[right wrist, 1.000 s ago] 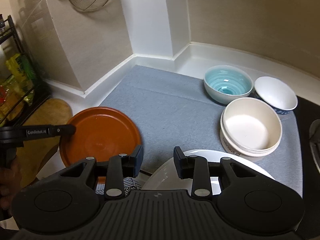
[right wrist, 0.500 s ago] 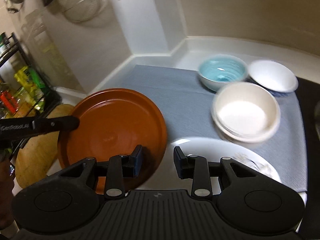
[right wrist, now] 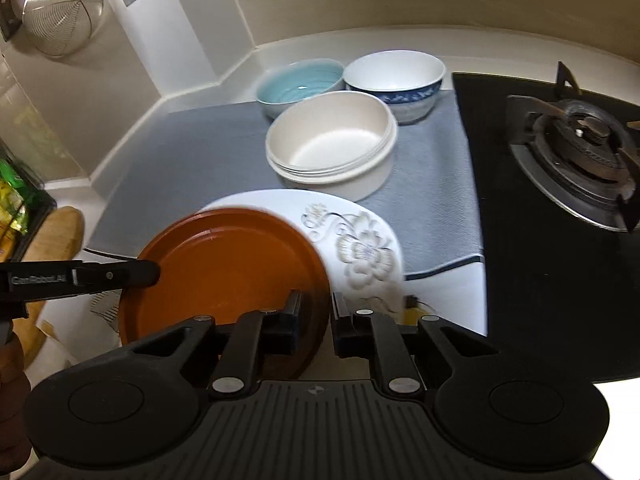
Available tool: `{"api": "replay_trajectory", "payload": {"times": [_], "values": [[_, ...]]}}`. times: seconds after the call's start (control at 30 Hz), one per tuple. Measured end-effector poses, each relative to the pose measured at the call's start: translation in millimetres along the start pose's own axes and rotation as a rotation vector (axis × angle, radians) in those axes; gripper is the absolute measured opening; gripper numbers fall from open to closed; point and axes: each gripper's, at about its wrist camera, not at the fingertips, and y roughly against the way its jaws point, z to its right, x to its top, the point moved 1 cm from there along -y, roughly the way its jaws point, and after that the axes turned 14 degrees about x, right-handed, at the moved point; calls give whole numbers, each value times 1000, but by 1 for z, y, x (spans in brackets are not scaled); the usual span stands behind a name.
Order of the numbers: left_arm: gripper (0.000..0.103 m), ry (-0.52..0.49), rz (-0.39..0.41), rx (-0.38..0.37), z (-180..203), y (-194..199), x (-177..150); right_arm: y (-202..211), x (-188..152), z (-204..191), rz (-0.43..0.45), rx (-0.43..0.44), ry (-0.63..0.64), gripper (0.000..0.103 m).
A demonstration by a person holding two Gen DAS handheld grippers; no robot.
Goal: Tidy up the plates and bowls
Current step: 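Carry the brown plate with the left gripper over the stacked white plates, then lower the brown plate onto the white plates and open the left gripper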
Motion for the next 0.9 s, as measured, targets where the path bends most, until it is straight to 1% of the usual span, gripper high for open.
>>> {"api": "replay_trajectory", "payload": {"times": [0.17, 0.33, 0.5, 0.6, 0.67, 0.9], "values": [[4, -7, -23, 23, 1, -8, -5, -4, 1, -1, -16, -6, 32, 16], [4, -11, -28, 54, 3, -10, -4, 4, 4, 4, 0, -25, 63, 17], [16, -38, -4, 102, 7, -4, -1, 12, 5, 11, 16, -40, 54, 17], [18, -48, 10, 116, 10, 1, 1, 18, 4, 14, 28, -43, 51, 17], [21, -52, 18, 125, 11, 4, 2, 20, 3, 16, 31, -50, 48, 17], [21, -70, 36, 143, 15, 10, 2, 20, -1, 22, 19, -42, 33, 17]]}}
